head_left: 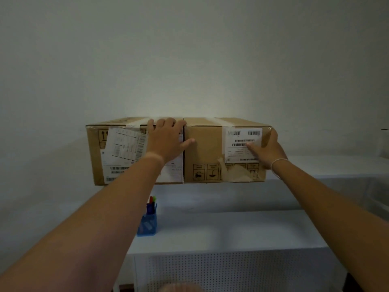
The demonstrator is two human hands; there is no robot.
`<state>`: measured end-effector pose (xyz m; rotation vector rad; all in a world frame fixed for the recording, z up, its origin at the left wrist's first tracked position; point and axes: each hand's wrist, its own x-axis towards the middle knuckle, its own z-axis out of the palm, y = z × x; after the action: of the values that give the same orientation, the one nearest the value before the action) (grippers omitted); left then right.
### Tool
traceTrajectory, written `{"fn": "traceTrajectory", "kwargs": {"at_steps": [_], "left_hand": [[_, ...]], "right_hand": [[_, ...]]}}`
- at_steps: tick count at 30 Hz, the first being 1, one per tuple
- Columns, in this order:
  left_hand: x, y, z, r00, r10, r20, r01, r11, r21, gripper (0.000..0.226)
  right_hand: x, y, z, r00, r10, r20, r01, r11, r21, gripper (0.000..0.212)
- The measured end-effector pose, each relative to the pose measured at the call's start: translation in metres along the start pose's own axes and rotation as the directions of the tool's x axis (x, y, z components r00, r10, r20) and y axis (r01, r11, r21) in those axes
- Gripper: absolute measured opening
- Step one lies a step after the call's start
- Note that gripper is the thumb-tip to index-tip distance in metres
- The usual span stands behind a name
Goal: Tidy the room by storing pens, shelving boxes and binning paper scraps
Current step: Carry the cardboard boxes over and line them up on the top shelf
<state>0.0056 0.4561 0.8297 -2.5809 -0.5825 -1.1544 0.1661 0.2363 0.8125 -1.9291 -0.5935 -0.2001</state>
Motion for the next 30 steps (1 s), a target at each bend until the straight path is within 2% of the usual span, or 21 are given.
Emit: {"fn": "traceTrajectory", "kwargs": {"at_steps": [6, 12, 15, 19, 22, 26, 30], "left_hand": [[-0.001, 0.006, -0.009, 1.0, 0.015, -0.003, -0.015, 1.0, -0.02, 0.058], [0.006, 0.068, -0.025, 0.981, 0.165, -0.101, -0.181, 0.967, -0.178, 0.05], [0.001, 0.13, -0.025, 0.965, 0.247, -0.085, -0.26, 0.888, -0.379, 0.058], [-0.022, 0.224, -0.014, 0.947, 0.32, -0.013, -0.264, 0.757, -0.597, 0.059], [-0.048, 0.298, -0.01, 0.916, 0.4, 0.033, -0.267, 0.67, -0.693, 0.066], [-0.087, 0.395, -0.008, 0.857, 0.508, 0.089, -0.265, 0.581, -0.77, 0.062], [-0.138, 0.493, -0.002, 0.752, 0.644, 0.138, -0.267, 0.489, -0.83, 0.066]], "right_hand": [[-0.006, 0.0, -0.002, 0.999, 0.034, 0.025, -0.034, 0.999, -0.001, 0.093], [-0.039, 0.029, -0.049, 0.994, 0.113, -0.005, -0.113, 0.992, -0.06, 0.086], [-0.061, 0.057, -0.103, 0.985, 0.161, -0.057, -0.165, 0.983, -0.086, 0.081], [-0.1, 0.098, -0.184, 0.957, 0.232, -0.174, -0.258, 0.955, -0.144, 0.077], [-0.138, 0.13, -0.241, 0.924, 0.284, -0.257, -0.335, 0.925, -0.182, 0.073], [-0.197, 0.176, -0.31, 0.869, 0.364, -0.336, -0.431, 0.89, -0.149, 0.073], [-0.267, 0.236, -0.375, 0.757, 0.487, -0.436, -0.577, 0.811, -0.095, 0.075]]}}
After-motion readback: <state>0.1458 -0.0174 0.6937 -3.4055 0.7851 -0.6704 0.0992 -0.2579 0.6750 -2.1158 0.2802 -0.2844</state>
